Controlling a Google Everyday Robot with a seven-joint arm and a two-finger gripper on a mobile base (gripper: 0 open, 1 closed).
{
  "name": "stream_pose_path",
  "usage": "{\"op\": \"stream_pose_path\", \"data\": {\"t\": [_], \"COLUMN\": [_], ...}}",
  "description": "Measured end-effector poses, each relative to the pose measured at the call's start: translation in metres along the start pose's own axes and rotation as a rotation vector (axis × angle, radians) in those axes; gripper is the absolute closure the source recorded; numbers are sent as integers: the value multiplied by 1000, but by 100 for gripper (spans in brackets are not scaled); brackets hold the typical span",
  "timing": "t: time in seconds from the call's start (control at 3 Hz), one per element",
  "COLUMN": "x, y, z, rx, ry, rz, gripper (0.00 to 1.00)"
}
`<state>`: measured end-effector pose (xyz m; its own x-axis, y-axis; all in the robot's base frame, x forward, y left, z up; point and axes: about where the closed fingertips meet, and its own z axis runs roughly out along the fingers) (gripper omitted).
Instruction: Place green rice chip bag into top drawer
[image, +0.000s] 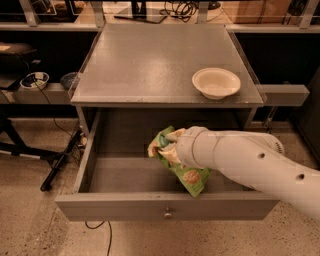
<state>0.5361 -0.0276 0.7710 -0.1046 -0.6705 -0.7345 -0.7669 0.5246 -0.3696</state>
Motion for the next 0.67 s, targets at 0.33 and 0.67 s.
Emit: {"op": "stream_pose_path", "data": {"t": [0.33,0.67], "x": [12,21], "y": [5,12], "z": [11,19], "rx": [-23,-59], "ry": [29,47], "rz": [4,13], "gripper": [100,100]}}
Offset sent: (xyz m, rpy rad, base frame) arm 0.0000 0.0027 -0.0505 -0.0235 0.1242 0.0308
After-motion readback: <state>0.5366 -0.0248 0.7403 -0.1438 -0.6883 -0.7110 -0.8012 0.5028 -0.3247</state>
